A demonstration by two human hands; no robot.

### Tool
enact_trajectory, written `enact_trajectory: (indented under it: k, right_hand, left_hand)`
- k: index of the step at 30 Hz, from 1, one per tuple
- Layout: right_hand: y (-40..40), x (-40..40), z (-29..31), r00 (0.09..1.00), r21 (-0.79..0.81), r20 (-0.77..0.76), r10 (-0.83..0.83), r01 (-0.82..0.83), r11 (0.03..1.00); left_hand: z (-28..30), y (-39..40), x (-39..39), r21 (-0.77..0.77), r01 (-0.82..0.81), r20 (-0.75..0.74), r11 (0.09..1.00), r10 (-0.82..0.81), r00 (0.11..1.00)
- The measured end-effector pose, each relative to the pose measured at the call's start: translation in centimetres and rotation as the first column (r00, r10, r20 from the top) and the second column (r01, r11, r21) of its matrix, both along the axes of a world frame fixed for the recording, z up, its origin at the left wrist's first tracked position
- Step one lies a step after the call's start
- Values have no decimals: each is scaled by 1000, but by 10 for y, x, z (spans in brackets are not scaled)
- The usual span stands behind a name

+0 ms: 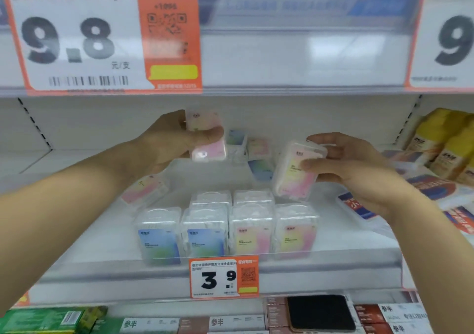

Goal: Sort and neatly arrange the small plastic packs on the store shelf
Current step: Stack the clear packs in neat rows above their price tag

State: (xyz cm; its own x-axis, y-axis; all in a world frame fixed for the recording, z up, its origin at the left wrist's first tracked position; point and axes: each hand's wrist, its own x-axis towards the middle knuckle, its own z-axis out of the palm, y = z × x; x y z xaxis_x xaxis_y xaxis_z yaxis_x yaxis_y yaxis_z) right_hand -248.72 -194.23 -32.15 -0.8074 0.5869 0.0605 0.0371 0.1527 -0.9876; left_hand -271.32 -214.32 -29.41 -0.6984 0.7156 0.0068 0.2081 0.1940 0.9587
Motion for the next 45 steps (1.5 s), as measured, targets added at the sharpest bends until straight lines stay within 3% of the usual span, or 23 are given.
enact_trajectory:
  k: [13,17,20,31,38,43,45]
  right_hand:
    - [5,13,-29,985,-135,90,147,-134,982]
    - [-1,17,-28,945,-85,204,257,-245,966]
    - [-3,18,-26,926,-88,240,293,-280,956]
    - [-4,17,-20,881,-131,317,352,-326,936]
    - [-3,14,-18,873,-136,326,361,-335,932]
    - [-2,14,-17,855,-157,345,387,-354,922]
    - [-1,15,-13,865,-192,308,395,-351,917]
  left_hand:
    - [-18,30,36,-143,173,113,975,-157,981]
    - [-21,32,41,-376,339,176,862,-293,940]
    - [-22,33,43,-471,364,118,803,-351,929]
    - [-26,36,21,-493,411,89,767,-426,901]
    - [-28,35,18,-563,466,105,682,-500,859]
    - [-31,34,24,-590,393,-30,706,-505,862]
    - [-29,32,25,-602,426,4,676,-530,848]
